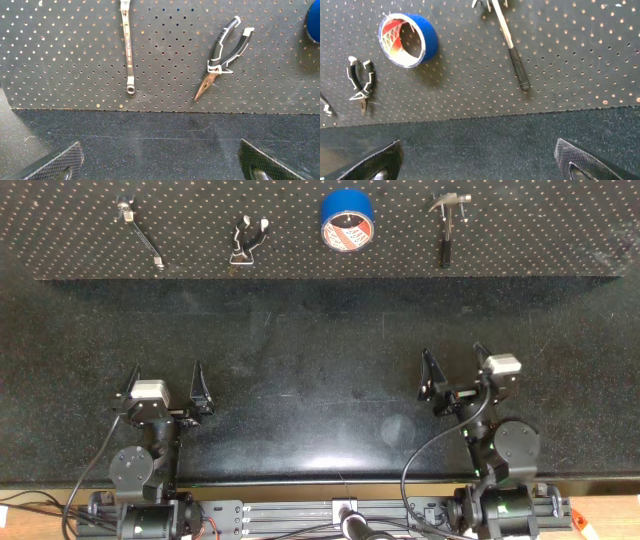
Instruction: Place Tools Onto Pegboard
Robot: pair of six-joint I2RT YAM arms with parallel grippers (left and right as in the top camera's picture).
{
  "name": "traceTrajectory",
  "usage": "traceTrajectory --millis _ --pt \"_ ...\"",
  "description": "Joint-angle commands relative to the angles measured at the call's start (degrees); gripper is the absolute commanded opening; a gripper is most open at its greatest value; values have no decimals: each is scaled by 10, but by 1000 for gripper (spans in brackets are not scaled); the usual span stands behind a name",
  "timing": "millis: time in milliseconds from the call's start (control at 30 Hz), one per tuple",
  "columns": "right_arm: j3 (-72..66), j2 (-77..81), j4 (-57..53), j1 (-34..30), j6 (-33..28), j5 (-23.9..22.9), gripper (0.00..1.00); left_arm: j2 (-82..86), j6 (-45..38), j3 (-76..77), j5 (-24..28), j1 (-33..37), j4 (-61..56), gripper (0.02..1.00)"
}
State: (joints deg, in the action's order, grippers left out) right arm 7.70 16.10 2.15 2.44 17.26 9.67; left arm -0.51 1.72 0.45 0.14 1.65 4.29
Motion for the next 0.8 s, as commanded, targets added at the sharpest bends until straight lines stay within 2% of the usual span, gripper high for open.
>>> traceTrajectory --millis 33,200,267,367,800 --pt "-45 -77 -4 4 -52 -5 987 3 -5 -1 4 -1 4 996" --pt "-75 -134 -28 4 -95 -9 987 3 -5 -1 4 -1 4 996" --pt "-75 -146 -61 4 -95 -48 987 3 -5 -1 4 -1 4 996" --pt "-75 -149 -62 3 -146 -53 987 3 -5 -1 4 -1 4 996" --pt "-75 -160 -61 -8 -146 -61 987 3 -5 -1 4 -1 4 996"
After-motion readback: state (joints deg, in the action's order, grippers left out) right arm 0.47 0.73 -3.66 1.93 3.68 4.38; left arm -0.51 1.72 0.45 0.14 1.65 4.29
